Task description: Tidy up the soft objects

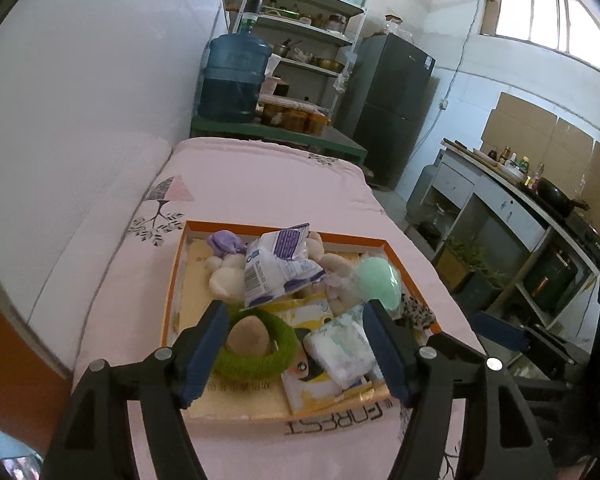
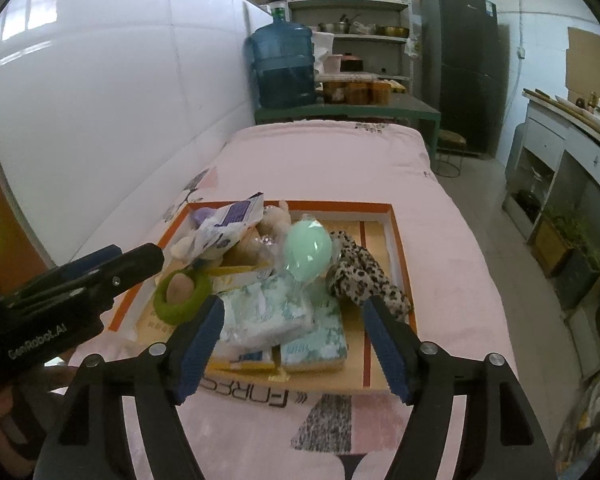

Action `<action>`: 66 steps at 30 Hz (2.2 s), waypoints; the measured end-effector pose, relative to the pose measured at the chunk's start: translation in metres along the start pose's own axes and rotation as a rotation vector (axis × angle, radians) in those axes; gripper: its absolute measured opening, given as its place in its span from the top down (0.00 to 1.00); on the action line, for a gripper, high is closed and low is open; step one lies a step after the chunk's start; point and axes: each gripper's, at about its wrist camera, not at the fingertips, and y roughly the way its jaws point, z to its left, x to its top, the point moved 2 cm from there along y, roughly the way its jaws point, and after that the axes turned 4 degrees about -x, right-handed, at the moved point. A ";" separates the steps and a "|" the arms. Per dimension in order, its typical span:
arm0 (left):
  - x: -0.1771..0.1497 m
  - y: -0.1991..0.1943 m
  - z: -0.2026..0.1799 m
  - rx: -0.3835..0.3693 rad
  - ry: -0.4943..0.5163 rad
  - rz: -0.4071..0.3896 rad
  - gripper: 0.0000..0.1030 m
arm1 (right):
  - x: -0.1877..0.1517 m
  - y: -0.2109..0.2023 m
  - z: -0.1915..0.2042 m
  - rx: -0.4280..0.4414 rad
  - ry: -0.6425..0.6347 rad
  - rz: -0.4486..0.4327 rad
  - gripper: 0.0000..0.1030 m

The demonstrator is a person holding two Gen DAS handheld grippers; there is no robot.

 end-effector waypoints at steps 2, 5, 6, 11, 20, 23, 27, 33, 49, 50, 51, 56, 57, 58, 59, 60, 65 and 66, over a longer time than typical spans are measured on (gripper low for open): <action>-0.003 -0.005 -0.001 0.002 0.001 -0.002 0.32 | -0.003 -0.004 0.000 0.003 0.005 -0.001 0.28; -0.008 -0.014 -0.001 0.002 -0.006 -0.009 0.32 | -0.008 -0.012 0.000 0.006 0.017 -0.004 0.28; -0.010 -0.017 0.000 0.002 -0.008 -0.011 0.32 | -0.010 -0.015 0.000 0.006 0.020 -0.005 0.28; -0.021 -0.032 0.001 0.012 -0.021 -0.015 0.32 | -0.017 -0.028 0.003 0.005 0.025 -0.010 0.28; -0.038 -0.057 -0.006 0.055 0.019 -0.032 0.32 | -0.033 -0.049 0.010 0.011 0.035 -0.013 0.28; -0.043 -0.065 -0.008 0.061 0.030 -0.035 0.32 | -0.037 -0.053 0.013 0.008 0.039 -0.013 0.28; -0.049 -0.074 -0.010 0.071 0.039 -0.031 0.32 | -0.042 -0.059 0.016 0.003 0.042 -0.015 0.28; -0.058 -0.090 -0.020 0.103 0.060 -0.037 0.32 | -0.050 -0.068 0.020 -0.028 0.043 -0.015 0.28; -0.074 -0.123 -0.031 0.201 0.038 -0.047 0.32 | -0.069 -0.111 0.027 -0.086 0.034 -0.074 0.28; -0.075 -0.126 -0.030 0.205 0.029 -0.050 0.32 | -0.069 -0.113 0.027 -0.088 0.034 -0.076 0.28; -0.075 -0.128 -0.029 0.209 0.025 -0.053 0.32 | -0.070 -0.116 0.027 -0.092 0.034 -0.080 0.28; -0.080 -0.142 -0.033 0.286 0.042 -0.063 0.32 | -0.077 -0.132 0.030 -0.108 0.024 -0.096 0.28; -0.080 -0.144 -0.034 0.291 0.045 -0.066 0.32 | -0.079 -0.135 0.031 -0.107 0.022 -0.096 0.28; -0.081 -0.150 -0.036 0.295 0.047 -0.076 0.32 | -0.081 -0.137 0.032 -0.106 0.021 -0.095 0.28; -0.081 -0.154 -0.037 0.294 0.049 -0.085 0.32 | -0.083 -0.141 0.033 -0.109 0.018 -0.094 0.28; -0.081 -0.157 -0.038 0.294 0.050 -0.089 0.32 | -0.085 -0.145 0.034 -0.113 0.016 -0.095 0.28; -0.084 -0.172 -0.041 0.312 0.043 -0.109 0.33 | -0.090 -0.164 0.038 -0.119 0.024 -0.117 0.28; -0.084 -0.173 -0.041 0.310 0.041 -0.110 0.33 | -0.090 -0.167 0.038 -0.120 0.027 -0.121 0.28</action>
